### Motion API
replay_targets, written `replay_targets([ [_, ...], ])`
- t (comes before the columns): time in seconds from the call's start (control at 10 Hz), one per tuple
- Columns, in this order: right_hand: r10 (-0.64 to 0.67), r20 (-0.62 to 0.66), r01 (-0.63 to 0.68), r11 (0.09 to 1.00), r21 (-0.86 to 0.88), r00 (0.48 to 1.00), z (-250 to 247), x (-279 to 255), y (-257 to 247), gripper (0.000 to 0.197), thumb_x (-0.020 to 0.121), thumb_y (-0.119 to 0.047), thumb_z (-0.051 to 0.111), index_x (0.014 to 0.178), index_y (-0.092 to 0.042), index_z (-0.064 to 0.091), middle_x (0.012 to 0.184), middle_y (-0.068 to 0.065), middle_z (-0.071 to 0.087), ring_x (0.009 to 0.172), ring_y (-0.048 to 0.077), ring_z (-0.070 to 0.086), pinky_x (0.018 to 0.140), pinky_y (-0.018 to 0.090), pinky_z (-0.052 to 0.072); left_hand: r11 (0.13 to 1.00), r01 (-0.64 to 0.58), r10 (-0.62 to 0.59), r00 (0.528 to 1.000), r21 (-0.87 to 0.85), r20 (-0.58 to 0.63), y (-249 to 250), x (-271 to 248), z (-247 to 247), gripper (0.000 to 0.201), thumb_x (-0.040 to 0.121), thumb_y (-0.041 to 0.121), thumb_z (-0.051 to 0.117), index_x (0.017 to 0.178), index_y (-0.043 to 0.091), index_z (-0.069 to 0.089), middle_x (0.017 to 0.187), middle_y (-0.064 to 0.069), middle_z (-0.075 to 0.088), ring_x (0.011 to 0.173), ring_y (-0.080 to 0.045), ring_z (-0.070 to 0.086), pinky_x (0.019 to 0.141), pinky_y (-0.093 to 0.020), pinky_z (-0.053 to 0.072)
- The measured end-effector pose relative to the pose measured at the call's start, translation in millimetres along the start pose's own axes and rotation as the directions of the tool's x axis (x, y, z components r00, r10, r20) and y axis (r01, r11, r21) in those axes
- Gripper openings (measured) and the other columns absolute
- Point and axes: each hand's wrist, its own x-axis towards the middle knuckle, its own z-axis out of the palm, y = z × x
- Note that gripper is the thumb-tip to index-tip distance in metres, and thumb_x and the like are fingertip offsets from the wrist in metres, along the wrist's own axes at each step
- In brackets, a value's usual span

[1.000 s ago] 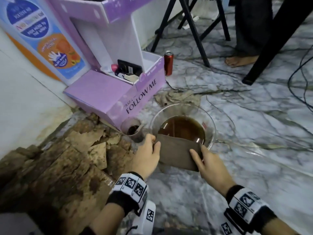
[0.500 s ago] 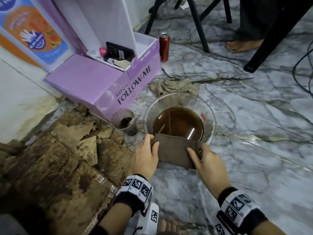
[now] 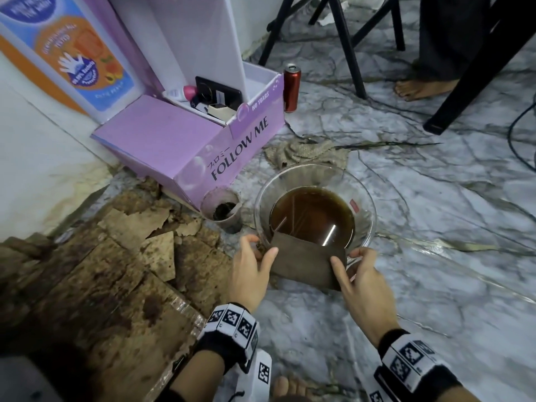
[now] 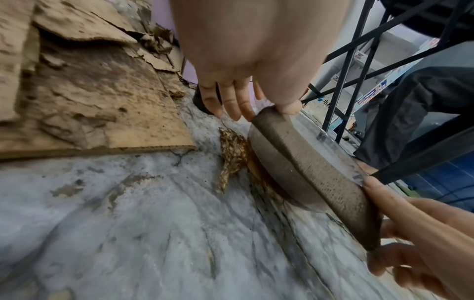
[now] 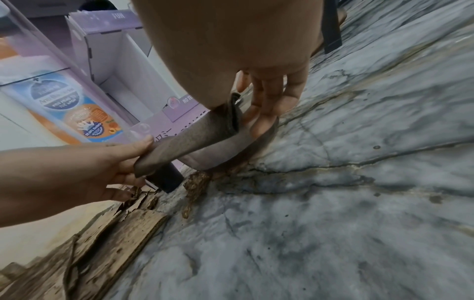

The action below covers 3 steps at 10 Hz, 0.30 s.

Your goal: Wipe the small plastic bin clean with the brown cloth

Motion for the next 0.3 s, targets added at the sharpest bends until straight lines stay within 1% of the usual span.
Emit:
replay_targets([
  [0.1, 0.0, 0.012, 0.0, 1.0, -0.008, 1.0, -3, -4, -3, 0.03, 0.099, -0.055, 0.05, 0.106, -0.032, 0.032, 0.075, -0.007, 0.062, 0.065, 0.021, 0.062, 0.062, 0.037, 0.042, 0.999, 0.02, -0.02, 1.0, -0.031, 0.011, -8, -8, -9, 0.036, 0.097, 0.046, 0.061, 0.122, 0.027, 0.044, 0.102, -0.002, 0.061, 0.092, -0.018, 0.062, 0.082, -0.035, 0.052],
  [0.2, -0.01, 0.031, 0.011, 1.0, -0.007, 0.999, -2, -5, -5, 0.03, 0.098, -0.057, 0.049, 0.105, -0.035, 0.029, 0.082, -0.003, 0.065, 0.07, 0.025, 0.065, 0.07, 0.044, 0.05, 0.999, -0.008, 0.008, 1.0, -0.037, 0.003, -16, -17, -18, 0.033, 0.097, 0.046, 0.061, 0.12, 0.028, 0.045, 0.096, 0.0, 0.061, 0.087, -0.016, 0.062, 0.08, -0.032, 0.05],
  [0.3, -0.005, 0.02, 0.005, 1.0, -0.03, 1.0, -3, -6, -4, 0.031, 0.1, -0.056, 0.048, 0.109, -0.031, 0.032, 0.098, 0.002, 0.063, 0.083, 0.03, 0.067, 0.083, 0.05, 0.053, 0.997, 0.008, -0.007, 1.0, -0.078, 0.02, -21, -34, -28, 0.032, 0.098, 0.044, 0.06, 0.12, 0.026, 0.045, 0.098, 0.001, 0.059, 0.087, -0.012, 0.06, 0.079, -0.026, 0.049],
])
